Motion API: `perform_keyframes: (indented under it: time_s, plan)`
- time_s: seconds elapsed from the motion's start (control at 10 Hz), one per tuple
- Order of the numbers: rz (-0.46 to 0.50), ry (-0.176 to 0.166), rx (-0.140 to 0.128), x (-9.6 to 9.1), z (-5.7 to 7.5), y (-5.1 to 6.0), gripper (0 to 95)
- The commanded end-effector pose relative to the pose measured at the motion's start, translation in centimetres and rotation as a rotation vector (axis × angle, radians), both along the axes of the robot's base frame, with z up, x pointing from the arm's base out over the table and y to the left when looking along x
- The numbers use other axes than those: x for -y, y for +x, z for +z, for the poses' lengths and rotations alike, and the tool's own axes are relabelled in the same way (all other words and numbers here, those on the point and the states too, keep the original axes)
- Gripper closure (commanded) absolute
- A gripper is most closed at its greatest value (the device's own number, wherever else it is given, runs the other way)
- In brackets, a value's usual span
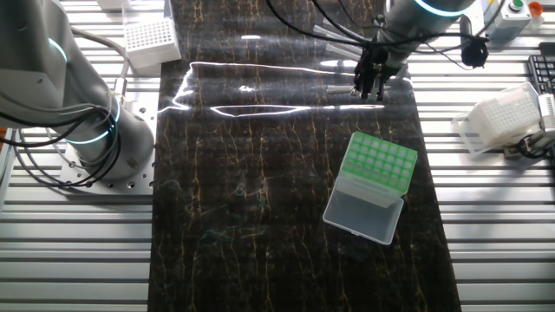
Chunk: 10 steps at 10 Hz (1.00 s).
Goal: Insert a large pipette tip into the holder for large pipette tips
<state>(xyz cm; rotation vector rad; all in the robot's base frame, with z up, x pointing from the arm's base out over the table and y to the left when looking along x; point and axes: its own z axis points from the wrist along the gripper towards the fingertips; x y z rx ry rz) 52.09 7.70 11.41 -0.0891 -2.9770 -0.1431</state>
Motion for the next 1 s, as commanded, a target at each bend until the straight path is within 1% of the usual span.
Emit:
perform_keyframes:
  time_s: [0.1,0.4,0.5,0.6,0.7,0.9,1.0]
  plan:
    - [0.058,-0.023,0.04,0.0,0.02,-0.18,95.0]
    - [0.061,-0.025,0.035,0.0,0.02,-0.18,95.0]
    - [0.057,-0.033,0.04,0.0,0.02,-0.18,95.0]
    - [0.064,-0.036,0.04,0.0,0.02,-0.18,95.0]
    - [0.049,-0.037,0.037,0.0,0.02,-0.18,95.0]
    - [0.014,-0.047,0.055,0.0,0.02,-0.18,95.0]
    - [0.004,-0.034,0.072,0.0,0.02,-0.18,95.0]
